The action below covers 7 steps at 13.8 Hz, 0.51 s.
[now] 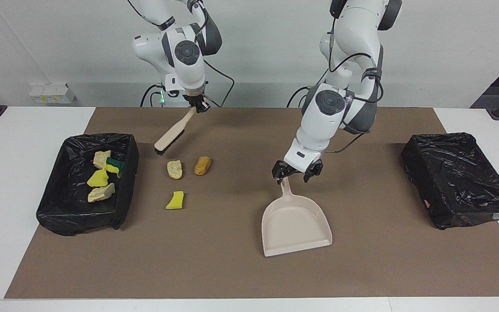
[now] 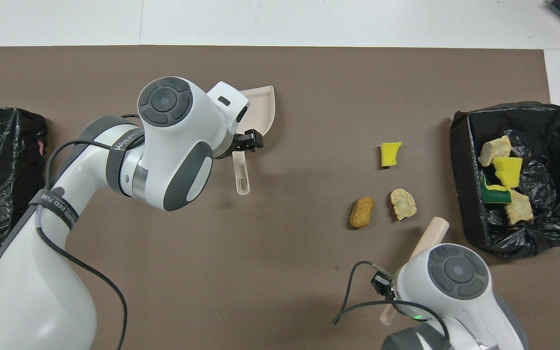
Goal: Sweep and dump trash in bin
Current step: 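Move the brush toward the bread while the left gripper grasps the dustpan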
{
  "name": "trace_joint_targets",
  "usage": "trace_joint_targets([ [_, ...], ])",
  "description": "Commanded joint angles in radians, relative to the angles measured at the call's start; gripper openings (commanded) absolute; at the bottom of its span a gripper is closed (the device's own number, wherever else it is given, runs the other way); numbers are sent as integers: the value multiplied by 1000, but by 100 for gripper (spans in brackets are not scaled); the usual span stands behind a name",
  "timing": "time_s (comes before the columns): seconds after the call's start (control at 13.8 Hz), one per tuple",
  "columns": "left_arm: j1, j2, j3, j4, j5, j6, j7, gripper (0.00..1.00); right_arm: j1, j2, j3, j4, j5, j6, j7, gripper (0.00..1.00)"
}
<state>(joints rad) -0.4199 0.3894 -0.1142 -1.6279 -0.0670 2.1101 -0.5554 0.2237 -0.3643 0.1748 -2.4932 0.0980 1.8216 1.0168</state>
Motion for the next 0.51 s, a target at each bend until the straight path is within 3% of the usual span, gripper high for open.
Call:
trace_joint_targets([
  [0.0, -45, -14, 19, -68, 1, 40, -15, 100, -67, 11, 12, -18, -15, 80, -75, 0],
  [0.22, -74, 20, 21, -81, 1, 56, -28, 100, -64, 126, 14, -12, -44, 238, -78, 0],
  [0.43, -73, 16, 21, -79, 7, 27, -24, 100, -47, 293, 17, 100, -46, 349, -49, 0],
])
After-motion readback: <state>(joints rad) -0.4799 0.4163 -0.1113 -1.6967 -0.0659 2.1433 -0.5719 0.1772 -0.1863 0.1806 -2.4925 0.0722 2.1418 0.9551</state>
